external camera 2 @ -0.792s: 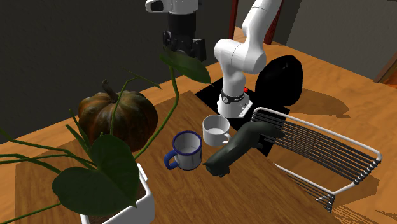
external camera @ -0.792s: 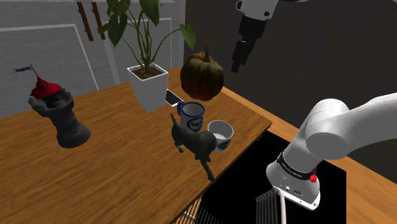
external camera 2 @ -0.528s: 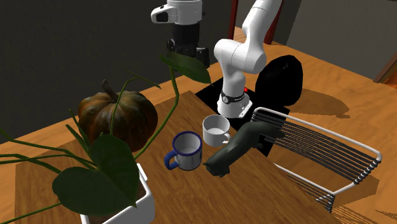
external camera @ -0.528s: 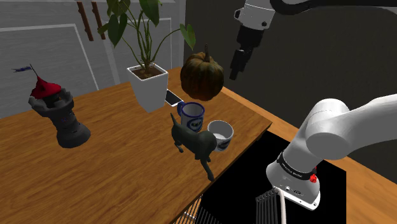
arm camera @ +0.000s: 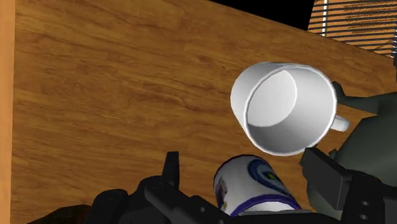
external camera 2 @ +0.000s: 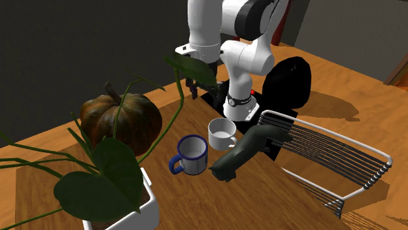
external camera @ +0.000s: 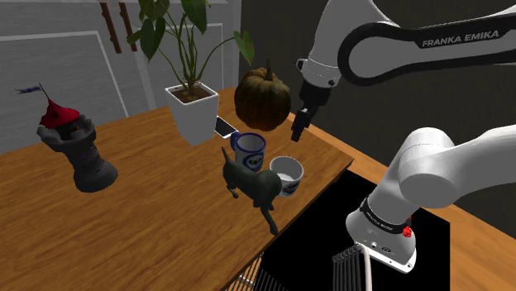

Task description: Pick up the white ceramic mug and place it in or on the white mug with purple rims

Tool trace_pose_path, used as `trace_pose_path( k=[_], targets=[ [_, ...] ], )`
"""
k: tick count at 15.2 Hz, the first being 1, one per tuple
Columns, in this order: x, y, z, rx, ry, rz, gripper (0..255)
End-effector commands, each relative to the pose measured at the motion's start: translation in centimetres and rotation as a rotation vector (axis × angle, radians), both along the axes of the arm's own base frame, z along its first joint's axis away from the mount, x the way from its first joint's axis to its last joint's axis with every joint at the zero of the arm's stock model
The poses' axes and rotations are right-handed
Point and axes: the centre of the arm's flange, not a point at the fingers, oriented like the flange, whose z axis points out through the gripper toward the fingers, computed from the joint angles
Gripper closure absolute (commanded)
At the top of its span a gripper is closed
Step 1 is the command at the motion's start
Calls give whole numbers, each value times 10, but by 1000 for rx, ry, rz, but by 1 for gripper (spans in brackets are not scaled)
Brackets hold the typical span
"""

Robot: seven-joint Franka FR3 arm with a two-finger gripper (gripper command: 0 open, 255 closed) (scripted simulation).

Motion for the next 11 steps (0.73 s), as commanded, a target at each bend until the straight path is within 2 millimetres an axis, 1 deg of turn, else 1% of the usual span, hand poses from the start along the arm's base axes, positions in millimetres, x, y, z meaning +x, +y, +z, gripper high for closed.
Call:
trace_pose_path(
  k=[1, 4, 5, 11],
  targets=[
    [-5, 10, -23, 2, -2, -1, 0],
    [-12, 23, -60, 5, -2, -1, 0],
    [-12, 24, -62, 5, -2, -1, 0],
    [-11, 26, -93, 5, -2, -1, 0]
  ],
)
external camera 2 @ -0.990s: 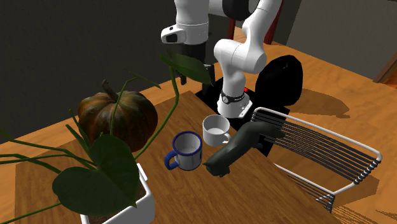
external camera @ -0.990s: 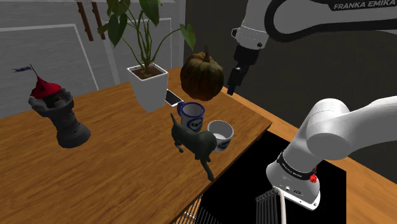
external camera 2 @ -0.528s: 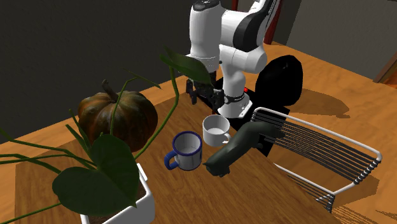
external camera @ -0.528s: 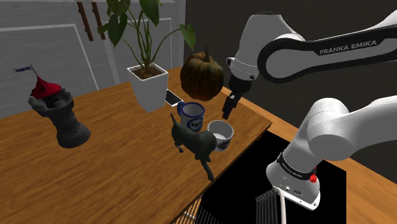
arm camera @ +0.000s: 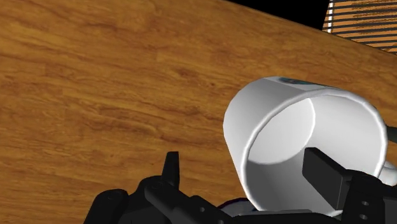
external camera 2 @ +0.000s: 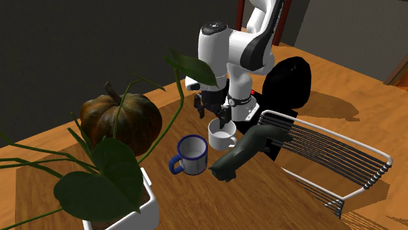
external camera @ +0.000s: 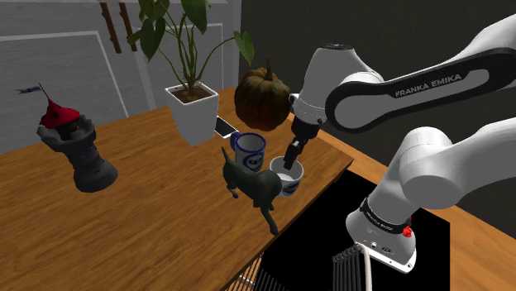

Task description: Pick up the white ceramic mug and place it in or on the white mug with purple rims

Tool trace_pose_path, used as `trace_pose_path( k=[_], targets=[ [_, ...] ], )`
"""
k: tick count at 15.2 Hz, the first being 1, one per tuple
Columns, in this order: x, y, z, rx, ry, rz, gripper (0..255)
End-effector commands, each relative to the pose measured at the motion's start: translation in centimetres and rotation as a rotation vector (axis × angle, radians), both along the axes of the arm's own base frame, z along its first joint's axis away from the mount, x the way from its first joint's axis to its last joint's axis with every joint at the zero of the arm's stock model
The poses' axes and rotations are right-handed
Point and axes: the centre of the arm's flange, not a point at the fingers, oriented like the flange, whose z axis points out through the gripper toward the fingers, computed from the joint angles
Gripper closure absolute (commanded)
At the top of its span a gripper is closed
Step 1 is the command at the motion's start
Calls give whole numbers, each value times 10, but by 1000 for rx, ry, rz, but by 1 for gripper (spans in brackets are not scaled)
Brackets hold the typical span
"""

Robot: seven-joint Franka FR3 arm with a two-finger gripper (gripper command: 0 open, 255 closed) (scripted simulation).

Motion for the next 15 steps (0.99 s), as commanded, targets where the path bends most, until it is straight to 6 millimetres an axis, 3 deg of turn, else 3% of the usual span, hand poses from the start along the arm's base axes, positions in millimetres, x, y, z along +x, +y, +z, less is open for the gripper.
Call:
trace_pose_path(
  k=[1, 9, 10, 15],
  targets=[
    [0, 2, -13, 0, -1, 0, 0],
    [0, 2, -13, 0, -1, 0, 0],
    [0, 2, -13, 0, -1, 0, 255],
    [0, 2, -13, 0, -1, 0, 255]
  ],
)
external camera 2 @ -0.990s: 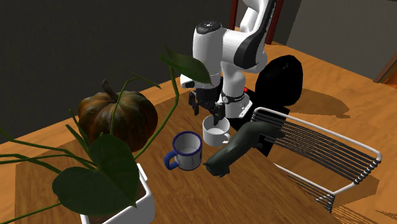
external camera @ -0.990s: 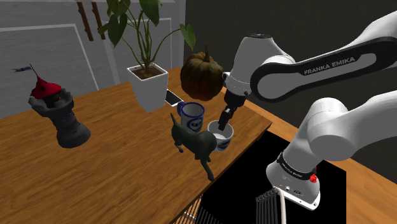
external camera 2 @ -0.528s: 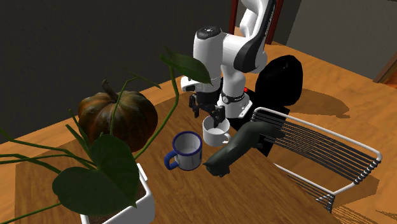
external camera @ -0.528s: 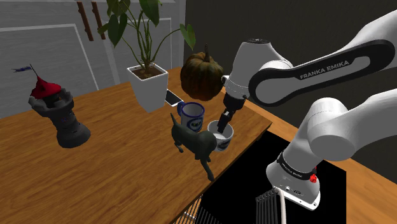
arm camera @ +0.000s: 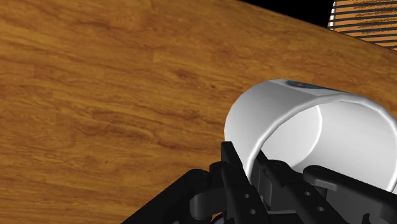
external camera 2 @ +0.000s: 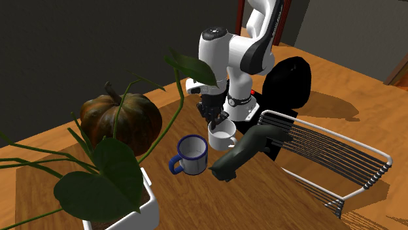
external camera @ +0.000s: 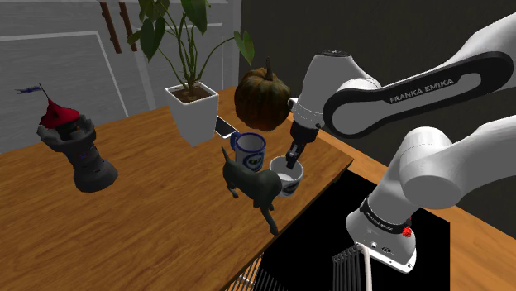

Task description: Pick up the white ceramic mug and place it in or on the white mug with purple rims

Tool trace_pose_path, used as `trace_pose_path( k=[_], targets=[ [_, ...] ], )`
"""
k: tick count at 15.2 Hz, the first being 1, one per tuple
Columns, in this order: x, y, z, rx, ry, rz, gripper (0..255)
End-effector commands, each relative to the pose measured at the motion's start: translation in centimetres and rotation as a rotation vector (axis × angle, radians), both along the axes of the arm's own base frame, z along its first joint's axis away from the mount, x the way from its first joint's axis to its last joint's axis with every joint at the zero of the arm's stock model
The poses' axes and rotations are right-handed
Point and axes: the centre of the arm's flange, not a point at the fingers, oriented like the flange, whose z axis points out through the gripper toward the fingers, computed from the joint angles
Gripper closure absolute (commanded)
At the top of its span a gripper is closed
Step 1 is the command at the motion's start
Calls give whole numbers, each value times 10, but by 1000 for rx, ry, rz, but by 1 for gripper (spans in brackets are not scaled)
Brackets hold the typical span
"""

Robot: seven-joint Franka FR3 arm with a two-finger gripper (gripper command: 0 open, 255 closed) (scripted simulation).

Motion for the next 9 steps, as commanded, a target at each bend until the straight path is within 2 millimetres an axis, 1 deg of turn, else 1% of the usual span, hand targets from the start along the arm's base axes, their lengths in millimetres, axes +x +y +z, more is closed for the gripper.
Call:
trace_pose_path(
  k=[1, 4, 9],
  targets=[
    [0, 0, 0, 0, 0, 0, 255],
    [0, 0, 0, 0, 0, 0, 255],
    [0, 0, 26, 0, 0, 0, 255]
  ],
)
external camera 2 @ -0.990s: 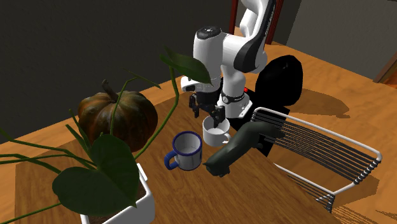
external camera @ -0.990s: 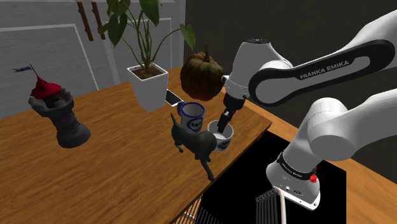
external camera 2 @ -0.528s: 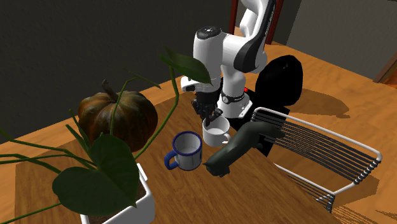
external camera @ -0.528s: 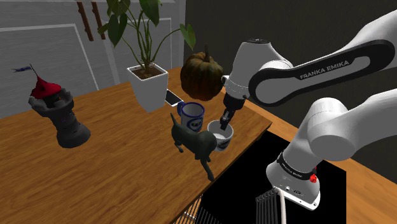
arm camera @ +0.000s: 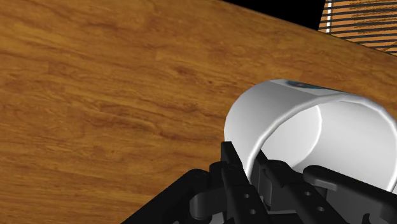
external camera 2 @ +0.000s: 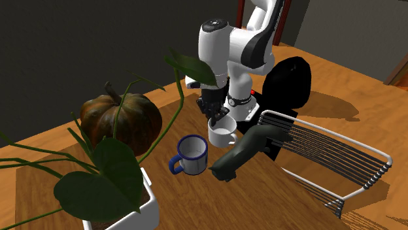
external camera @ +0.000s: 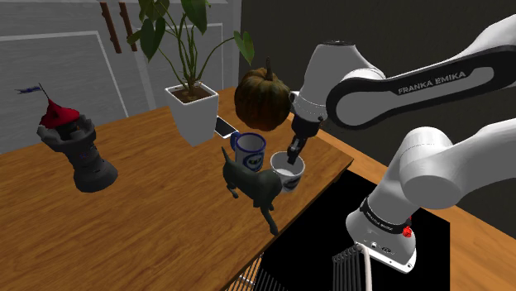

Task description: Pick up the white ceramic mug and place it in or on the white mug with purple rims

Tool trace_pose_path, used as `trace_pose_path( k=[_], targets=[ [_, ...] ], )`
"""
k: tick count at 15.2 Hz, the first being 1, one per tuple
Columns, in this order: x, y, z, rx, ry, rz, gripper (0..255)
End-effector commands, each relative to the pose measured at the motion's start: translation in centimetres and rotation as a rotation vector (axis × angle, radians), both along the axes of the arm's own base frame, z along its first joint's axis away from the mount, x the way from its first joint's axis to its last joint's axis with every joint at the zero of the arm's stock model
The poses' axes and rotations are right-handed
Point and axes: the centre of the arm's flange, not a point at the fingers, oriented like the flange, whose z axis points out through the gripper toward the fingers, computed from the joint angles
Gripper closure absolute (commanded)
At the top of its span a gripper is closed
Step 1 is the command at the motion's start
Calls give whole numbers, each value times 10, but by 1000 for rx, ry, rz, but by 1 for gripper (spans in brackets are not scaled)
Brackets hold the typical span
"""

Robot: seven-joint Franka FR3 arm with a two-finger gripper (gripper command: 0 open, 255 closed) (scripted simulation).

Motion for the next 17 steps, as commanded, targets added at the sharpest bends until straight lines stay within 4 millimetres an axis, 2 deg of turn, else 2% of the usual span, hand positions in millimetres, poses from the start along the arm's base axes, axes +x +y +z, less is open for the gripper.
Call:
trace_pose_path(
  k=[1, 17],
  targets=[
    [0, 0, 11, 0, 1, 0, 255],
    [0, 0, 95, 0, 1, 0, 255]
  ],
)
